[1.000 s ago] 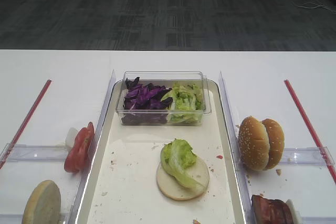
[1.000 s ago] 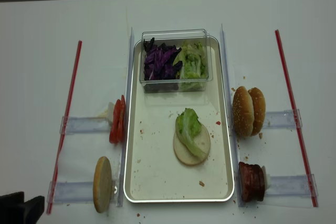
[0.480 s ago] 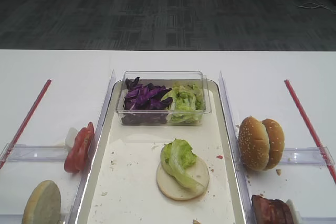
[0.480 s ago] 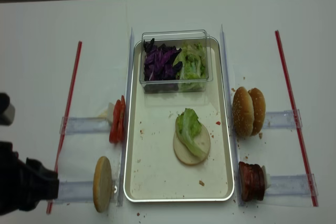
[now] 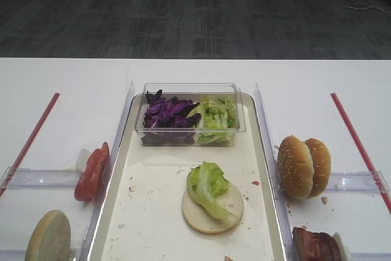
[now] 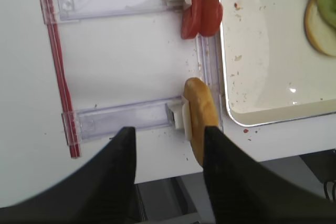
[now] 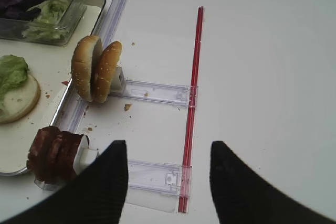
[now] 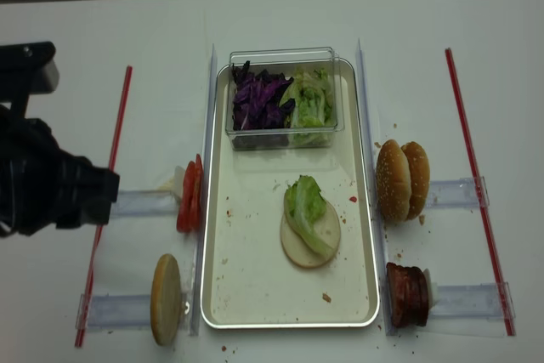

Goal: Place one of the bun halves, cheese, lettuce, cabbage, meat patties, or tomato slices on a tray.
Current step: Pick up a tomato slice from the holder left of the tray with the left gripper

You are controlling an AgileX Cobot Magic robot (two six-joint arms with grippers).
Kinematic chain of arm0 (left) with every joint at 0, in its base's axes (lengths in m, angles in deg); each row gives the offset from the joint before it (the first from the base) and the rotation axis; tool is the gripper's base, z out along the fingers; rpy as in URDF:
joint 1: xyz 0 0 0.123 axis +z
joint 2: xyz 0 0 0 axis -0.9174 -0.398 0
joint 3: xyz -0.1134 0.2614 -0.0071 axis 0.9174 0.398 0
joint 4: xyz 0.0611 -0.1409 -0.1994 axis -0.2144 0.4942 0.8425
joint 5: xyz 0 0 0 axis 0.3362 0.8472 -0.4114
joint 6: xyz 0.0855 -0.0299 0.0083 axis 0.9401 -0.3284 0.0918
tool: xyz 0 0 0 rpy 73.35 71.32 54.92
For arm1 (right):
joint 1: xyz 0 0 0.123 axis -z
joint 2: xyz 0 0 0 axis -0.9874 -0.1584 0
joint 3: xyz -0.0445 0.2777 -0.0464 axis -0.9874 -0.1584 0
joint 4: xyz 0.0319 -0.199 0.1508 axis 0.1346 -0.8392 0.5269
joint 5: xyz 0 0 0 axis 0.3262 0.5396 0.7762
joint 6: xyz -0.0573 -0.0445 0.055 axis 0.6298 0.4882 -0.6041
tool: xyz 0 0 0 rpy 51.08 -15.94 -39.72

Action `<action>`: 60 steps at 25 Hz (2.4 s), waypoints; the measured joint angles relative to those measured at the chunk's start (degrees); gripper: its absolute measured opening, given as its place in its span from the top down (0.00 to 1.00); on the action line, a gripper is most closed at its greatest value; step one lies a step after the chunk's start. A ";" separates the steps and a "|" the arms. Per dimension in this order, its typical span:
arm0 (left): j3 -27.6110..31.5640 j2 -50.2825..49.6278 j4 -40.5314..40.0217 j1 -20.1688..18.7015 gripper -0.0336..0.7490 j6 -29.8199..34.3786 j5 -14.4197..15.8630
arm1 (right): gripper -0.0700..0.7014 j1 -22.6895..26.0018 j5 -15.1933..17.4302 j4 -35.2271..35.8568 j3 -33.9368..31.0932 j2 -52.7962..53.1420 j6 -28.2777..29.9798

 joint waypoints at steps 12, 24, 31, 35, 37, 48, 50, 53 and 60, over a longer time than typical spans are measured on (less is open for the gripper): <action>-12.96 -15.08 -2.40 0.00 0.56 0.00 -0.21 | 0.39 0.00 0.00 0.00 0.00 0.00 0.00; -20.60 -27.03 -3.52 0.00 0.56 0.00 -0.47 | 0.39 0.00 0.00 0.00 0.00 0.00 0.00; -20.84 -27.90 -4.25 0.00 0.56 -0.02 -0.56 | 0.39 0.00 0.00 0.00 0.00 0.00 -0.91; -20.84 -27.90 -5.09 -0.10 0.56 -0.23 -0.56 | 0.39 0.00 0.00 0.00 0.00 0.00 -0.95; -20.84 -27.90 -5.74 -0.70 0.56 -0.26 -0.56 | 0.39 0.00 0.00 0.00 0.00 0.00 -0.95; -20.84 -27.90 -6.34 -10.22 0.56 -7.94 -0.56 | 0.39 0.00 0.00 0.00 0.00 0.00 -0.95; -20.84 -27.97 -6.23 -11.94 0.56 -9.73 -0.56 | 0.39 0.00 0.00 0.00 0.00 0.00 -0.95; -20.86 -29.02 -5.87 -13.83 0.56 -11.47 -0.56 | 0.39 0.00 0.00 0.00 0.00 0.00 -0.95; -20.96 -32.27 -4.29 -16.58 0.56 -13.59 -0.70 | 0.39 0.00 0.00 0.00 0.00 0.00 -1.04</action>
